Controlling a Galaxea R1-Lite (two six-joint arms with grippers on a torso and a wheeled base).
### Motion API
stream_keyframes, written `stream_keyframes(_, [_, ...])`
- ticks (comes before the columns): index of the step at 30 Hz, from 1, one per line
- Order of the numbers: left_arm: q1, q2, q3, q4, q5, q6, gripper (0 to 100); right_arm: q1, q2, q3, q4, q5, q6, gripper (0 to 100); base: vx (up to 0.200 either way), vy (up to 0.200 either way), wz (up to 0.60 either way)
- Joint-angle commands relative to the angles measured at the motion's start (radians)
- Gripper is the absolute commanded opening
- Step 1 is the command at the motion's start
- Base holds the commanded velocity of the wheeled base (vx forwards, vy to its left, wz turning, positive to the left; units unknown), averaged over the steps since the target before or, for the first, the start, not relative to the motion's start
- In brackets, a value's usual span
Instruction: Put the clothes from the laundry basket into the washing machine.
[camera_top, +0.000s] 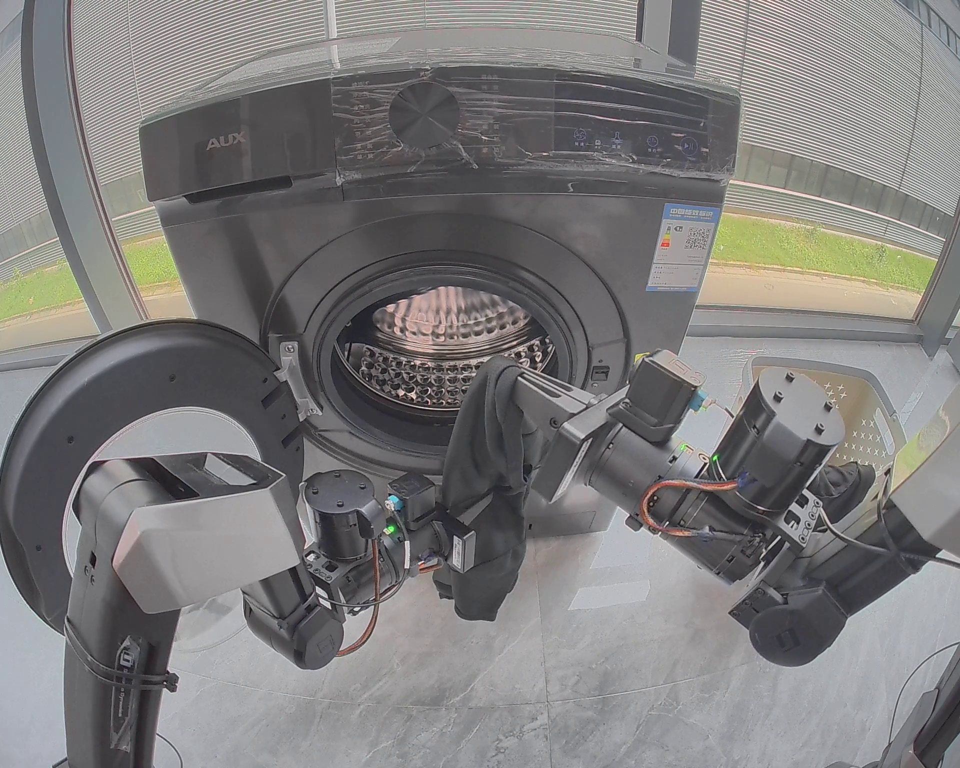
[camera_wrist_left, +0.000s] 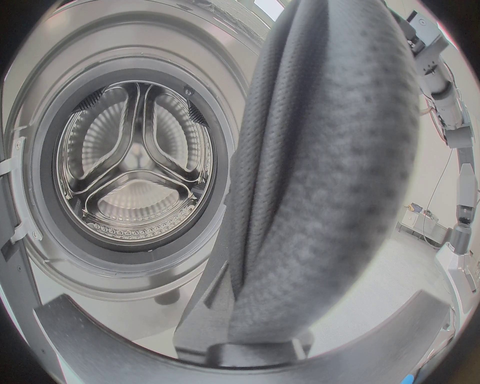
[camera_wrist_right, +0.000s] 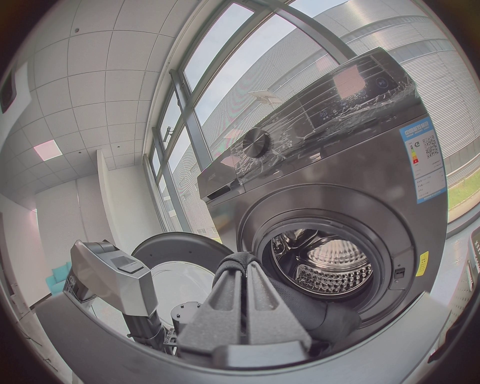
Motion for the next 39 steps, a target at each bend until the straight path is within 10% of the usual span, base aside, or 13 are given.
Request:
stream_keyframes(1, [0.003,0.004,0.035,-0.002,0.001,0.008,0,-0.034,0.000,-0.030,0.002,0.002,0.000,0,0.000,0.000,0.00])
stream_keyframes(13, [-0.001,-0.273,0.251,-0.003,-0.006,0.002,0,-0.175,0.142,-0.141,0.033,0.013,0.002,0,0.000,0.000,0.00])
stream_keyframes(31, [0.091,-0.553,0.397,0.000,-0.019,-0.050,0,-0.146,0.247,-0.040,-0.024,0.036,-0.017,0,0.000,0.000,0.00])
stream_keyframes(32, [0.094,-0.553,0.397,0.000,-0.019,-0.050,0,-0.145,0.247,-0.035,-0.024,0.036,-0.017,100,0.000,0.000,0.00])
stream_keyframes(39, [0.118,-0.548,0.377,0.000,-0.010,-0.058,0,-0.122,0.214,0.055,-0.026,0.042,-0.027,100,0.000,0.000,0.00])
